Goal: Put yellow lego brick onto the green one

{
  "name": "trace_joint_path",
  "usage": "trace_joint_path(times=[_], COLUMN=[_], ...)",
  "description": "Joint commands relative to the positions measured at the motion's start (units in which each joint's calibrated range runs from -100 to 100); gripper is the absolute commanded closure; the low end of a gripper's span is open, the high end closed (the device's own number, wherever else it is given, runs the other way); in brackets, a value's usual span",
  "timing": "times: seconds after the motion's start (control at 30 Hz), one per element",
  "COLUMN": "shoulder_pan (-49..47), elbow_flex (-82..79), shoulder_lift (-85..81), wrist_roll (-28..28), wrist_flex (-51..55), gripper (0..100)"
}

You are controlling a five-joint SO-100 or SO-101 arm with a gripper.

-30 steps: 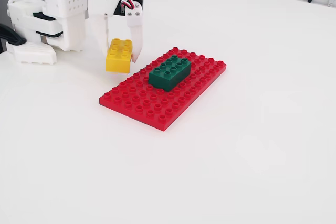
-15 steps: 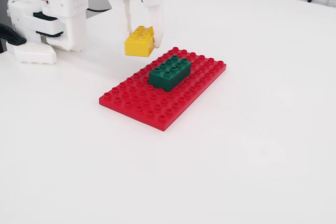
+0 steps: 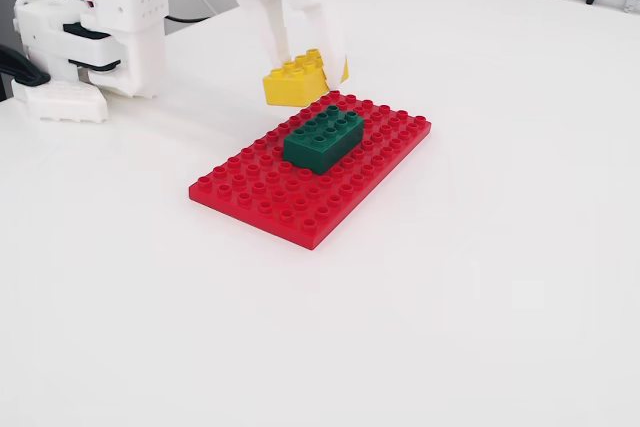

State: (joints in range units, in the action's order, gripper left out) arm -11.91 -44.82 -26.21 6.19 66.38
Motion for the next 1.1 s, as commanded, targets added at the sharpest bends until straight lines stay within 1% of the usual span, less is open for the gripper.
trace_joint_path(times=[0.0,0.43,0.5,0.73,0.9,1.07], shoulder_pan=[-0.3,-0.1,0.2,-0.3,-0.3,0.3], elbow_flex=[2.7,2.8,2.7,2.8,4.2,16.4], shoulder_lift=[-1.2,-0.3,-0.2,-0.2,3.8,13.7], wrist_roll=[0.3,0.4,1.2,1.7,1.3,1.3], wrist_flex=[-0.6,-3.7,-5.0,-4.8,-2.9,5.3], gripper=[87,87,87,87,87,87])
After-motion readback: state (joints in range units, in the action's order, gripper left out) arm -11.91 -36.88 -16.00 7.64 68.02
